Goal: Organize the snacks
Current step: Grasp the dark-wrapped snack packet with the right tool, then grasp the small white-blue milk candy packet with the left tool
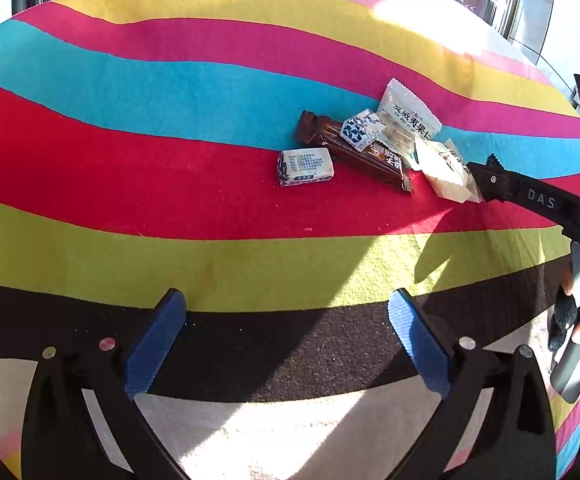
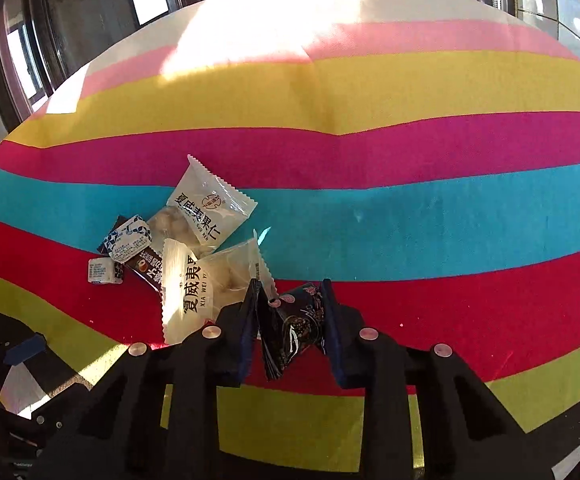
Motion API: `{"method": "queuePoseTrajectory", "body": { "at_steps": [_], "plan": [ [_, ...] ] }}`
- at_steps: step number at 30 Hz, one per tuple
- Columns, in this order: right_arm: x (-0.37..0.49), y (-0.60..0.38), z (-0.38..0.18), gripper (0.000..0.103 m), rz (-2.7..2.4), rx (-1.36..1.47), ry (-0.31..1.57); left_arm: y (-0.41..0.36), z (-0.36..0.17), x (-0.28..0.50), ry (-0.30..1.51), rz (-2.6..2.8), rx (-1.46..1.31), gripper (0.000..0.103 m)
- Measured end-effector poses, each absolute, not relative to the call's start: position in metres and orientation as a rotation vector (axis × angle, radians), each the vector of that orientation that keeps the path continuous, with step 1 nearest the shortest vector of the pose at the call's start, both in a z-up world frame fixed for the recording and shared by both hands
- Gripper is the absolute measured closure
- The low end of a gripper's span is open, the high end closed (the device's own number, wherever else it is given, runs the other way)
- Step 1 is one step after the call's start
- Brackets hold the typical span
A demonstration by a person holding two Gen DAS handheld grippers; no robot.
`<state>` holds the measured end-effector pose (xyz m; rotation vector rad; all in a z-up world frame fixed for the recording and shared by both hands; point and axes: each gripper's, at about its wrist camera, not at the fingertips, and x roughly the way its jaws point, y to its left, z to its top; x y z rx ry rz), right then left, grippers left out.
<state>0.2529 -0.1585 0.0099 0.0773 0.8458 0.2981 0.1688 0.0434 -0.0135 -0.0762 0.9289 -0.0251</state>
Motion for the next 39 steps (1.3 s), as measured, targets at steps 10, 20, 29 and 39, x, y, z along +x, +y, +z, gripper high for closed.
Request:
{"method": "queuePoseTrajectory", "body": {
  "at_steps": [10,20,29,39],
  "plan": [
    [0.135,-0.174,0.008,0.075,0.321,0.268,0.771,0.057,-0.007,0.166,0.902,-0.096,-0.17,0.002],
    [0.131,-0.183,0.008,0.075,0.359,0.365,0.811,0.034,0.011,0.2,0.888,-0.043,-0.136,0.003],
    [0.13,-0.184,0.006,0.075,0.361,0.383,0.814,0.016,-0.001,0.27,0.928,0.125,-0.067,0.054],
    [0.13,-0.181,0.004,0.075,0.368,0.385,0.818,0.014,0.011,0.155,0.824,-0.066,0.011,0.069]
  ]
}}
